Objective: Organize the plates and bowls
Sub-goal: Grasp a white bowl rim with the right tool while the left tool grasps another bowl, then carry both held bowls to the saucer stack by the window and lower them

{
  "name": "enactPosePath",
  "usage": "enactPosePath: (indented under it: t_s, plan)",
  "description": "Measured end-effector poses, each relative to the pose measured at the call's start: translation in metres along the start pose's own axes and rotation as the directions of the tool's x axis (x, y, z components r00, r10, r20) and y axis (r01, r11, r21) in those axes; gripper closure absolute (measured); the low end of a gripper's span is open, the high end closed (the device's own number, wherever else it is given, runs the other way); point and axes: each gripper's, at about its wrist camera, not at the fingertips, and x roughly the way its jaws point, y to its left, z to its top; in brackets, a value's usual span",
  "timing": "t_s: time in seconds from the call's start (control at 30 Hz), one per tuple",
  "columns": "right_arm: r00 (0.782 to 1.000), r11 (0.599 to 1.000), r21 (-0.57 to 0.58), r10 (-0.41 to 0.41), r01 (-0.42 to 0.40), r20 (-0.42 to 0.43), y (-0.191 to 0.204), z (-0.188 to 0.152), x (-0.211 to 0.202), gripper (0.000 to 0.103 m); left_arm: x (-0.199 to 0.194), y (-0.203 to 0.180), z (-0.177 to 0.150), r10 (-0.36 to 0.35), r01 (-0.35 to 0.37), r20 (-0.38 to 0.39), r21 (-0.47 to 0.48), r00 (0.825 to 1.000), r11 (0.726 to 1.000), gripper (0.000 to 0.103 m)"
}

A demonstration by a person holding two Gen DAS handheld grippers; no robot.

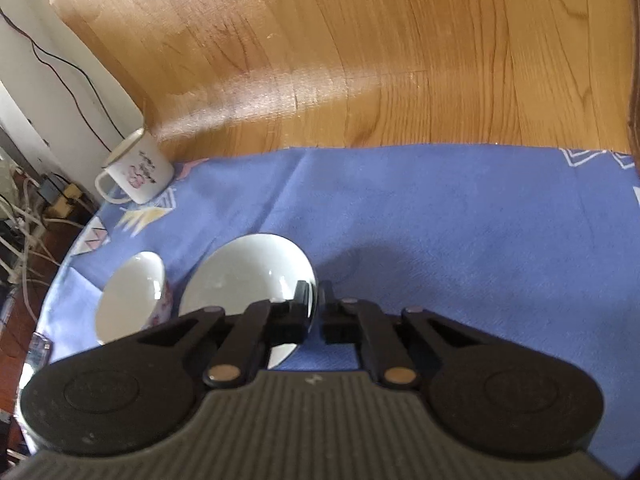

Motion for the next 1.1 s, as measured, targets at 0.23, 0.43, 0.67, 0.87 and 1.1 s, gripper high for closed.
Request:
enactPosePath:
  t_s: [0.23,0.43,0.67,0.87,1.1]
  plan:
    - [1.0,1.0,-0.005,-0.006,0.006,-0.028,-0.026,-0.028,-0.048,0.097,0.002,0.008,0.002,-0.046,0.045,-0.017,-0.047,0.999,0.998,0.048]
    - [0.999,0.999,0.054,0.0,0.002,-0.043,-0.073,-0.078,-0.112,0.096,0.004,0.017,0.003,-0.248,0.241,-0.082,-0.078,0.965,0.967,0.051]
    - [1.0,0.994,0.105,0.012,-0.012,-0.005,-0.088,-0.118,-0.15,0.095,-0.014,-0.014,-0.004,-0.44,0.417,-0.213,-0.149,0.872,0.897,0.052]
    - [0.997,0.998,0.059,0.006,-0.01,0.074,-0.082,-0.128,-0.155,0.09,-0.012,-0.054,-0.01,-0.356,0.358,-0.348,-0.062,0.867,0.932,0.062]
    - [0.995,0.996,0.085,0.016,-0.024,0.095,-0.094,-0.146,-0.157,0.091,-0.001,-0.066,-0.021,-0.34,0.345,-0.422,-0.065,0.841,0.936,0.088]
